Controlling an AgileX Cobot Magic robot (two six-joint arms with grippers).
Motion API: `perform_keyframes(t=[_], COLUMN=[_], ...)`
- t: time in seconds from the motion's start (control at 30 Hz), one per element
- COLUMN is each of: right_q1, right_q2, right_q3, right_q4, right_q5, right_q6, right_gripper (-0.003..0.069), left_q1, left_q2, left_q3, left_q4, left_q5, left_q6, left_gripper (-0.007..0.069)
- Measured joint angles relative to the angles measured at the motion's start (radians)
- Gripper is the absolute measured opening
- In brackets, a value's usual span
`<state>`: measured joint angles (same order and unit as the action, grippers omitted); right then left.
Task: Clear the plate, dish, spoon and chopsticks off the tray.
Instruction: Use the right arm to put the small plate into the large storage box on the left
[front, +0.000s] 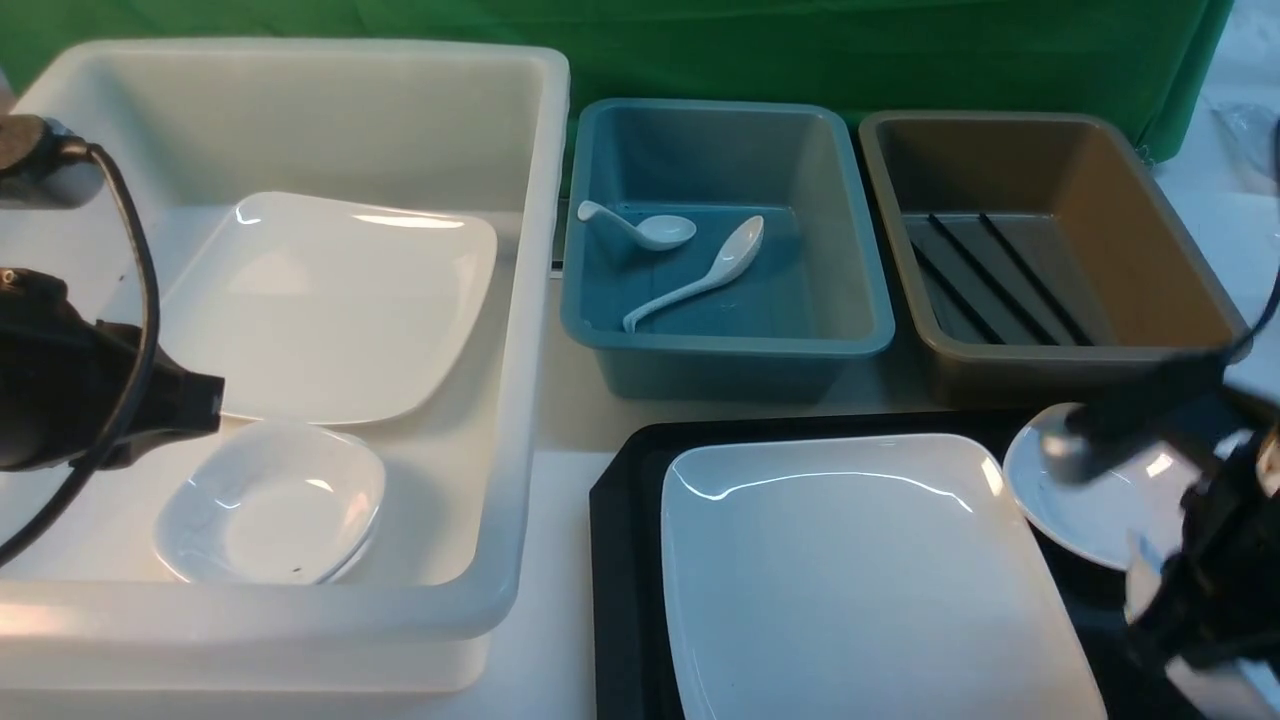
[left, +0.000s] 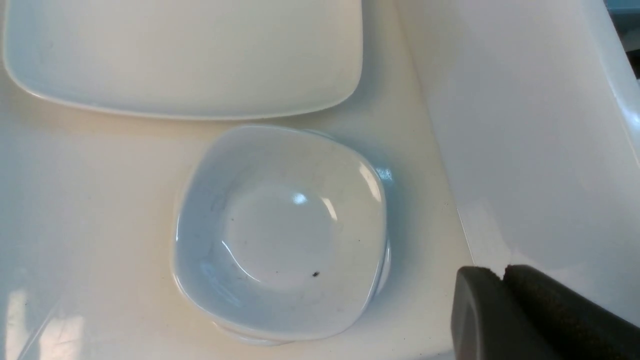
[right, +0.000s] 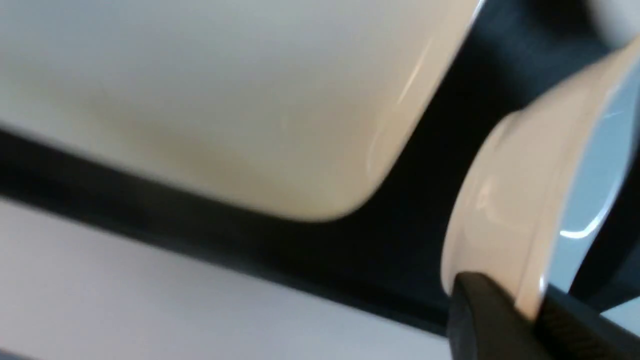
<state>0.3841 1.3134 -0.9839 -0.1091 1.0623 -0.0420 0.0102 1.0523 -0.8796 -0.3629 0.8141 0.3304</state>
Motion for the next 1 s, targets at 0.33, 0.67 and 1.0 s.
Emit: perform_keyframes(t=[0.33,0.67,1.0], right_q1=[0.000,0.048,0.318], right_q2=[-0.011,0.242,0.608], right_q3=[-0.362,-0.795,-1.260], right_q4=[0.098,0.433,0.462], right_q5=[0.019,0.013,-0.004], right_q6=[-0.065,-0.207,-0.244], right_gripper=[0.0069,0.0069,0.0069], left_q1=[0.000,0.182,0.330], left_q2=[0.000,0.000,0.000], left_q3=[0.000,0.000,0.000], left_q4=[0.072,0.185,0.108], left_q5=[-0.024,-0.010,0.000], left_q6=[-0.093,-0.262,-0.253], left_gripper=[0.0036,0.0036,0.0036])
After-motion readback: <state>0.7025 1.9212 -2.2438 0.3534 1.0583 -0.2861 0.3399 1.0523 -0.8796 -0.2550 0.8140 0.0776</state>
